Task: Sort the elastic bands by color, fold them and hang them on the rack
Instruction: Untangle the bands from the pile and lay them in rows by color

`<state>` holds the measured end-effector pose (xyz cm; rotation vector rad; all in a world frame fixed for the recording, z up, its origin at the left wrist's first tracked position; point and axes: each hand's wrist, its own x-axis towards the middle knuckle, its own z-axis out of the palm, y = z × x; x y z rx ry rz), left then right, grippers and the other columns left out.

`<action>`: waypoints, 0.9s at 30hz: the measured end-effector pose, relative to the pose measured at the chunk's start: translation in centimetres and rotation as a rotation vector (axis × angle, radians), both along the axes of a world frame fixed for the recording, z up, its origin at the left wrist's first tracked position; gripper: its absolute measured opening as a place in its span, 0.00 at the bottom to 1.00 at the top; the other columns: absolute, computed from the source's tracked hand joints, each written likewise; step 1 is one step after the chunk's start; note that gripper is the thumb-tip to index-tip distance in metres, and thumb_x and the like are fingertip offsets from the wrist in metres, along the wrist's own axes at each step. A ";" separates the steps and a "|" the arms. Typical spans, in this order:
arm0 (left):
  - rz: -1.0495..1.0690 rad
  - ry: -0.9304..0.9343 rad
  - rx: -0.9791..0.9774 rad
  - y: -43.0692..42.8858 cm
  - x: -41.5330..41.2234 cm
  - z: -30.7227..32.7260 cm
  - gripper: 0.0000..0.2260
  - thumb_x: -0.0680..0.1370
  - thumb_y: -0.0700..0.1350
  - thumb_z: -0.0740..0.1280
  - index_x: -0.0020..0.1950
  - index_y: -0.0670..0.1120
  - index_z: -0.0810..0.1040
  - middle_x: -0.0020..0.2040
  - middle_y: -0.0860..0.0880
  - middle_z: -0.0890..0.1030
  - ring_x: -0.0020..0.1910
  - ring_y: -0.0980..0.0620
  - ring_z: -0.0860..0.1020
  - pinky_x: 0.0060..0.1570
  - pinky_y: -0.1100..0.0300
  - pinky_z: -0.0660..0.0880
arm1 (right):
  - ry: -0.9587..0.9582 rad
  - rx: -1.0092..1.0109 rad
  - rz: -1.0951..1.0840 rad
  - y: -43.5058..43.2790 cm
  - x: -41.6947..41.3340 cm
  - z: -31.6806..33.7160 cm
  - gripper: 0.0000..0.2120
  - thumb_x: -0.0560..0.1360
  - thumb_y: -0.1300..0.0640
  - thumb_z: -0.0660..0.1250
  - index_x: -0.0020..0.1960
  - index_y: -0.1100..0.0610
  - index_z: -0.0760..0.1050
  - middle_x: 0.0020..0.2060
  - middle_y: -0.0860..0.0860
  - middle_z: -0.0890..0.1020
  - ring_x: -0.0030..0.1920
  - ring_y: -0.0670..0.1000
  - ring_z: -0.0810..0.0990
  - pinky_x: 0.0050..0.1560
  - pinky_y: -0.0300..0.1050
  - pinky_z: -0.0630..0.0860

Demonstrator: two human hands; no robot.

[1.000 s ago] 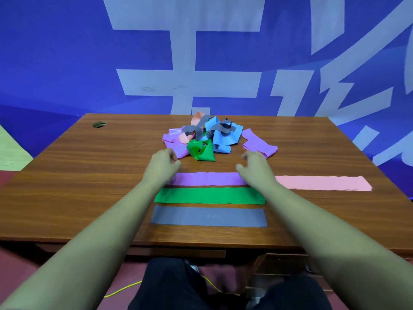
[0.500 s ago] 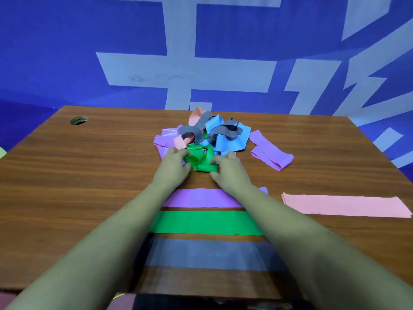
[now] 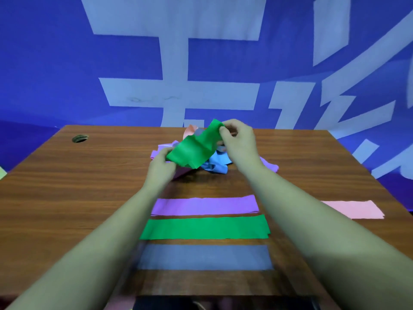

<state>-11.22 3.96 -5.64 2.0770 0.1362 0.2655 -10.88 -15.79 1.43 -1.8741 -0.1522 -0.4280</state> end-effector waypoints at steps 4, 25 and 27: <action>-0.032 0.001 -0.101 -0.9 -1.9 2.3 0.24 0.73 0.30 0.60 0.67 0.46 0.73 0.58 0.49 0.78 0.54 0.50 0.75 0.46 0.67 0.71 | -0.041 0.008 0.002 0.2 -1.8 5.0 0.08 0.75 0.59 0.64 0.38 0.52 0.78 0.34 0.52 0.82 0.39 0.59 0.83 0.45 0.56 0.80; -0.556 -0.237 -0.482 -4.5 -9.1 14.0 0.06 0.78 0.35 0.66 0.52 0.43 0.77 0.37 0.53 0.82 0.37 0.59 0.79 0.41 0.66 0.75 | 0.110 0.270 0.209 -2.3 -7.4 12.3 0.11 0.73 0.66 0.62 0.34 0.57 0.70 0.27 0.52 0.66 0.25 0.48 0.63 0.27 0.38 0.61; -0.503 -0.255 -0.456 -4.0 -9.2 14.0 0.02 0.77 0.39 0.70 0.46 0.46 0.79 0.36 0.54 0.81 0.34 0.59 0.77 0.39 0.61 0.72 | 0.165 0.240 0.144 -2.6 -7.3 11.7 0.11 0.72 0.66 0.63 0.33 0.57 0.69 0.27 0.54 0.64 0.26 0.50 0.62 0.29 0.40 0.59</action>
